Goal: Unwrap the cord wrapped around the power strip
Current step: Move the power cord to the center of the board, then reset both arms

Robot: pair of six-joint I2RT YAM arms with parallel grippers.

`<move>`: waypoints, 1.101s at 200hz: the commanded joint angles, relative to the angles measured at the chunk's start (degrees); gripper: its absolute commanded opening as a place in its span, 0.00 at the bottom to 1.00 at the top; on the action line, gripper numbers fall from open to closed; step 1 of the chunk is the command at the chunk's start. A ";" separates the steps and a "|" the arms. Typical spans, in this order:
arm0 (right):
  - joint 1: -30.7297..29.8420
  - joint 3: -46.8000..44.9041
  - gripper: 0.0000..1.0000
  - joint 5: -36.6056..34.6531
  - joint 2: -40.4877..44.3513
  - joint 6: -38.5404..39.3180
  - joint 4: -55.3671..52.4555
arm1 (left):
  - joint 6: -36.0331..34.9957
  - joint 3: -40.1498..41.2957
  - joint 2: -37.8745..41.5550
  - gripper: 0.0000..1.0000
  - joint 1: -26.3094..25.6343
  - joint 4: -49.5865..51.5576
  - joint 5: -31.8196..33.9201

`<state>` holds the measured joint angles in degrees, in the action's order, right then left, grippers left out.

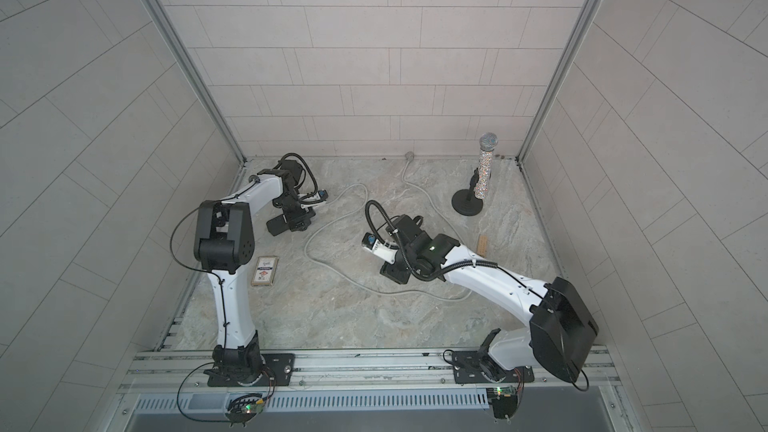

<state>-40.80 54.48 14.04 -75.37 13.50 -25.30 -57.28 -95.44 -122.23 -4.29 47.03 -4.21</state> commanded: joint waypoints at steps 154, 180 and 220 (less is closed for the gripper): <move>35.31 -32.41 0.62 -29.86 9.86 -17.91 51.11 | 65.52 66.18 57.44 1.00 -1.42 -62.49 28.57; 37.69 -33.07 0.65 -27.27 5.24 -17.48 57.03 | 64.68 73.80 54.63 1.00 -1.33 -75.89 29.59; 39.58 -34.17 0.68 -25.28 -4.75 -19.13 71.95 | 64.59 78.39 48.78 1.00 -1.36 -90.48 26.39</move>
<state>-2.15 20.75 -13.04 -76.58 -4.34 34.20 5.78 -17.67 -71.83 -5.91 -30.28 23.33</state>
